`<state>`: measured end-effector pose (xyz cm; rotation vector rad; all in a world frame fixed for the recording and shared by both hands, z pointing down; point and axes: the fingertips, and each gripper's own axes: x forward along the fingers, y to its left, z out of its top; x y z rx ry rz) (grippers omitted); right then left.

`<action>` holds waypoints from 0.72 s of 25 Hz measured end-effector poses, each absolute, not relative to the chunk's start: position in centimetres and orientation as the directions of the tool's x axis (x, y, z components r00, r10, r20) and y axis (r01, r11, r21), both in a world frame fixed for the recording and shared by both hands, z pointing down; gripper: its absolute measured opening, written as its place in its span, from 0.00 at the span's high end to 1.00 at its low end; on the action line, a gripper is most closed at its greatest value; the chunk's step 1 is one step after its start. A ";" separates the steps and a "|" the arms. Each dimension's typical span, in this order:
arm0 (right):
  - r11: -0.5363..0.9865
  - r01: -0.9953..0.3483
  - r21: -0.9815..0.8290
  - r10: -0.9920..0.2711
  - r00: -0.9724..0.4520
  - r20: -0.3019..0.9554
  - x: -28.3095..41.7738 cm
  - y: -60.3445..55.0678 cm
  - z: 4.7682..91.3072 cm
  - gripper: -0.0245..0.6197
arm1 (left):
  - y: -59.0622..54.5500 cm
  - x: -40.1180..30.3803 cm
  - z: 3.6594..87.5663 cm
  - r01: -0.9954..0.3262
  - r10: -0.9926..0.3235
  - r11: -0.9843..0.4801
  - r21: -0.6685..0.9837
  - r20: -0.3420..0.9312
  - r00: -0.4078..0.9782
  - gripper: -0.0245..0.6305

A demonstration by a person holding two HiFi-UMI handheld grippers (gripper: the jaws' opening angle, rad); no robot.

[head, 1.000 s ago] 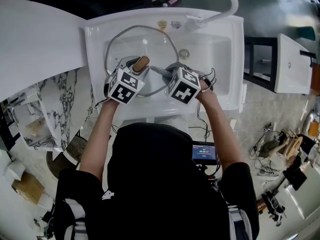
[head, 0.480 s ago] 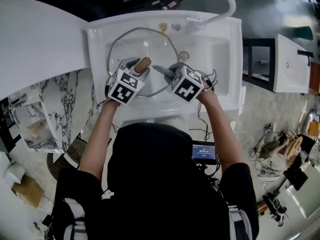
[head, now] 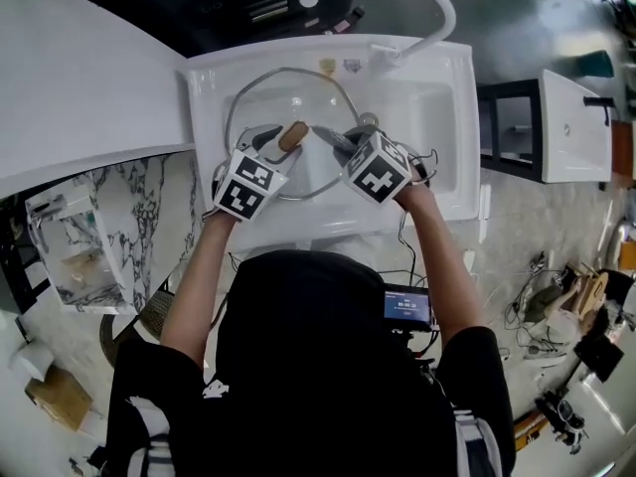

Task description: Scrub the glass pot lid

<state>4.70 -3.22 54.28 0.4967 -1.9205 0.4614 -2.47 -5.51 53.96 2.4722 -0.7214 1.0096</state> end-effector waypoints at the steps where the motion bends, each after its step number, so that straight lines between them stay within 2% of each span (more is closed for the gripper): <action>1: 0.833 -0.546 -0.086 -0.146 -0.368 0.919 4.5 -3.3 53.8 0.86 | -5.5 -2.6 53.3 -0.583 -0.324 -0.800 0.141 0.716 0.618 0.70; 12: 0.760 -0.648 0.043 -0.391 -0.405 0.827 0.9 -5.1 47.0 0.86 | -5.5 -5.9 45.4 -0.608 -0.458 -0.792 0.057 0.604 0.652 0.71; 18: 0.695 -0.714 0.087 -0.531 -0.428 0.731 -0.5 -5.2 41.8 0.86 | -4.6 -6.6 39.4 -0.592 -0.505 -0.806 0.015 0.504 0.701 0.78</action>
